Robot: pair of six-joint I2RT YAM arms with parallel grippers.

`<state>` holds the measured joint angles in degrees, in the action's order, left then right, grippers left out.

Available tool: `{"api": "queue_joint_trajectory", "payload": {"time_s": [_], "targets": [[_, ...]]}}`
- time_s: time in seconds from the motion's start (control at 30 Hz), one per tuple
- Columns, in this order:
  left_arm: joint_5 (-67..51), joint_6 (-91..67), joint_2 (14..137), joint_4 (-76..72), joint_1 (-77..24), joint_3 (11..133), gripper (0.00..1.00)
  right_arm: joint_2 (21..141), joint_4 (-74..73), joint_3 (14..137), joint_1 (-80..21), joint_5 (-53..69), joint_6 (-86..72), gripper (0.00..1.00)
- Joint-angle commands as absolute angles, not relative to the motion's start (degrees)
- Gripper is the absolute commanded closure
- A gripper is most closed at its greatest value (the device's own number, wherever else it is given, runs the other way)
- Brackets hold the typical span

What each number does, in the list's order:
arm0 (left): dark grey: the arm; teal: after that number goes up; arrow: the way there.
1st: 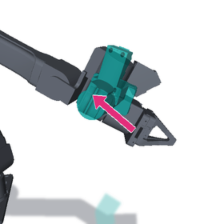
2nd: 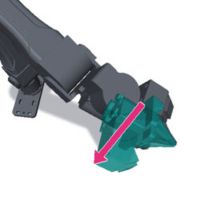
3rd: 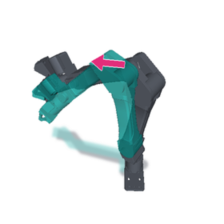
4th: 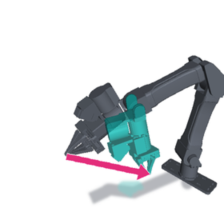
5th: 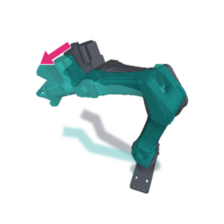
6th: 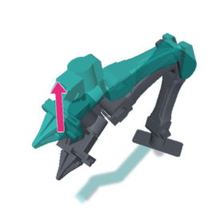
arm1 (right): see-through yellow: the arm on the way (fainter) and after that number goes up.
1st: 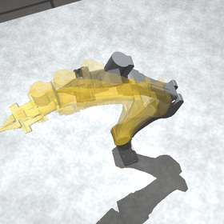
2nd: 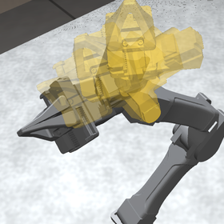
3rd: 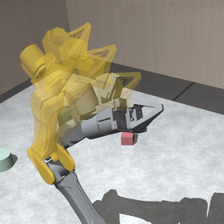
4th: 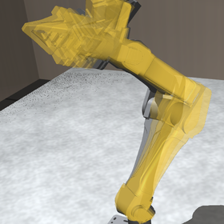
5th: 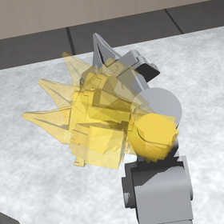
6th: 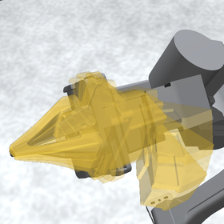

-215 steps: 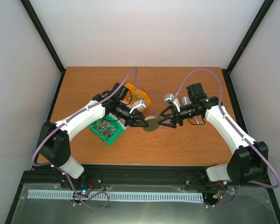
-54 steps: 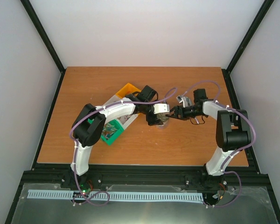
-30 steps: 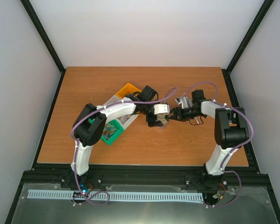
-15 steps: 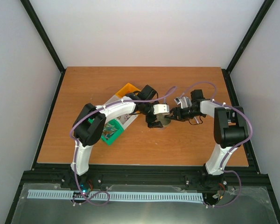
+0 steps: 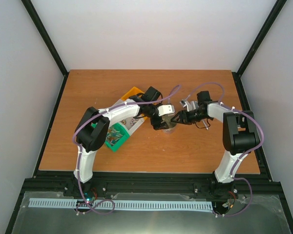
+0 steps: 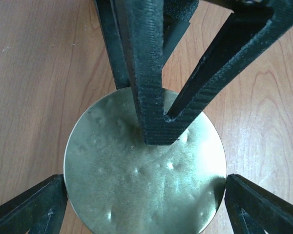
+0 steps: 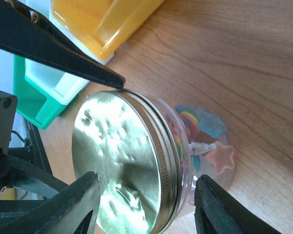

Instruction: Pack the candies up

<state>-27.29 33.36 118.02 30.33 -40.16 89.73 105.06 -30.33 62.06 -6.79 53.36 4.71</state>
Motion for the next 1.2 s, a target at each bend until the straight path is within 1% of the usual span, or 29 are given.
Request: {"api": "queue_joint_trajectory", "payload": {"time_s": [0.0,0.1,0.23,0.4,0.63,0.8,1.03,1.17], "targets": [[-26.54,32.49,116.99,29.77,-39.66,90.61,0.12,105.61,-31.65,64.09,-7.28,52.29,5.68,0.46],[-28.29,32.16,116.69,30.0,-39.24,90.46,0.13,105.9,-31.84,64.29,-7.38,51.48,5.91,0.47],[-30.92,31.21,116.8,30.86,-38.6,91.35,0.17,106.42,-31.88,64.46,-7.56,50.77,5.97,0.49],[-30.81,29.24,117.91,31.38,-37.94,92.75,0.19,106.99,-32.14,64.62,-7.65,50.53,6.06,0.5],[-29.15,26.72,121.09,32.72,-37.71,95.58,0.25,107.63,-32.18,65.11,-7.68,50.22,6.13,0.5],[-28.71,26.87,122.4,33.86,-37.71,96.18,0.33,108.06,-32.84,65.78,-7.68,50.27,6.29,0.5],[-30.32,28.55,125.04,36.86,-37.17,97.07,0.54,107.98,-33.94,67.78,-7.68,49.82,7.02,0.49],[-31.92,30.3,126.66,40.26,-37.18,98.53,0.62,108.71,-33.21,68.29,-7.73,49.65,6.64,0.51]]}}
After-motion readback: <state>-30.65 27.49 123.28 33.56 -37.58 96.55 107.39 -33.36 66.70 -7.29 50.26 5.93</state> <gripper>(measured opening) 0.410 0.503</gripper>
